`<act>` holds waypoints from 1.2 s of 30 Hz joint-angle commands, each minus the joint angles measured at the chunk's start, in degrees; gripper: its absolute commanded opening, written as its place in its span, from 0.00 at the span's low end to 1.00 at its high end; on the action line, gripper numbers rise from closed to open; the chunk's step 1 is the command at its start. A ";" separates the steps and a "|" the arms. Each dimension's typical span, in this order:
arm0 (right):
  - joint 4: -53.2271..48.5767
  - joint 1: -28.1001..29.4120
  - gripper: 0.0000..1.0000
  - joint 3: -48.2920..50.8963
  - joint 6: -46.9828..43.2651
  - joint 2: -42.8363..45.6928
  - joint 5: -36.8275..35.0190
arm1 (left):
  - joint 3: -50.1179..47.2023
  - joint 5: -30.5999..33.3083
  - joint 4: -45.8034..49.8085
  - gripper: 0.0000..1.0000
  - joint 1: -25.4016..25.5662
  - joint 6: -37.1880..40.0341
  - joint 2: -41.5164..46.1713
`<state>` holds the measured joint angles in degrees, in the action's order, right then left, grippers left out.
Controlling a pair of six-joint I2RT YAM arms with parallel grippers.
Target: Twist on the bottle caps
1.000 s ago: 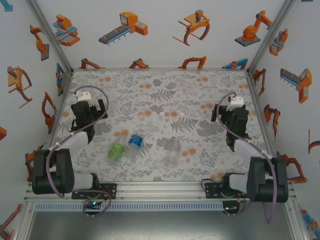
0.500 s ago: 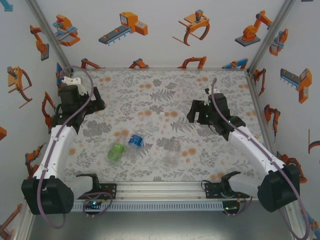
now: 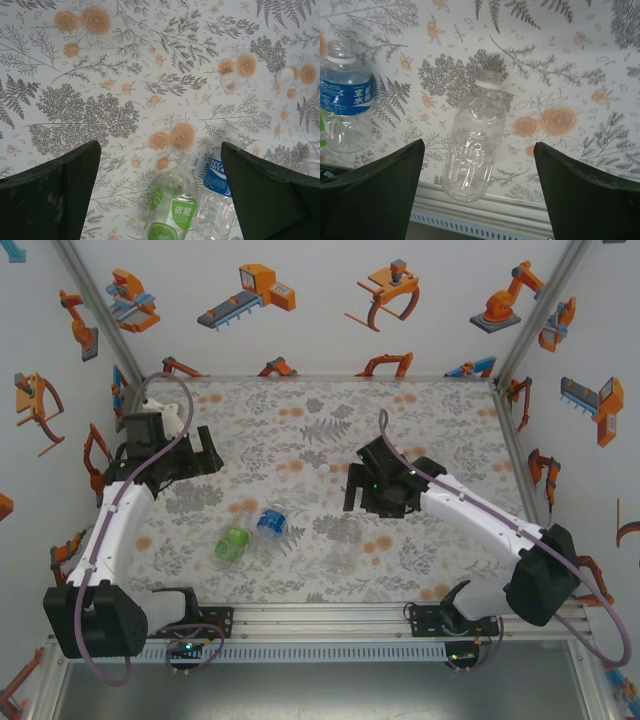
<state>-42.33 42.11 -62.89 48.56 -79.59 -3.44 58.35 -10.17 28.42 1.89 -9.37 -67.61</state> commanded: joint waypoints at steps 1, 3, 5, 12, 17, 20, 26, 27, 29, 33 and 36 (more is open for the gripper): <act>-6.91 2.54 0.83 -1.78 8.37 -2.27 -3.36 | -0.78 1.15 1.76 0.97 0.22 -0.46 1.71; -6.47 3.20 0.84 -1.72 9.87 -3.44 -3.77 | -1.19 1.82 1.52 0.97 0.22 -0.47 2.44; -5.96 3.18 0.84 -1.92 10.74 -4.94 -3.62 | -1.23 1.92 1.22 0.97 0.21 -0.49 2.73; -2.46 3.33 0.84 -0.84 13.03 -10.49 0.50 | -1.08 1.75 1.08 0.97 0.13 -0.61 2.67; 1.88 3.41 0.83 1.58 14.08 -12.87 3.79 | -1.17 1.76 0.99 0.97 0.13 -0.65 2.90; 2.94 3.51 0.81 1.98 14.00 -14.41 3.99 | -1.17 1.56 1.02 0.97 0.13 -0.73 2.71; 4.37 3.49 0.73 3.18 13.80 -16.67 3.51 | -0.91 0.60 1.59 0.97 0.15 -0.92 2.15; 4.65 3.51 0.72 3.42 13.89 -16.82 3.55 | -0.95 0.74 1.63 0.97 0.17 -0.92 2.21; 4.99 3.51 0.69 3.74 13.92 -16.91 3.45 | -1.03 0.70 1.61 0.97 0.22 -0.92 2.22; 5.26 3.50 0.63 4.16 13.80 -16.63 2.94 | -1.08 0.57 1.61 0.97 0.37 -0.85 2.17; 5.41 3.51 0.60 4.04 13.76 -15.79 2.18 | -0.79 0.42 1.59 0.97 0.48 -0.78 1.57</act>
<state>-36.84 45.21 -59.51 61.73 -96.33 -0.51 57.63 -8.84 28.99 2.00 -9.61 -65.87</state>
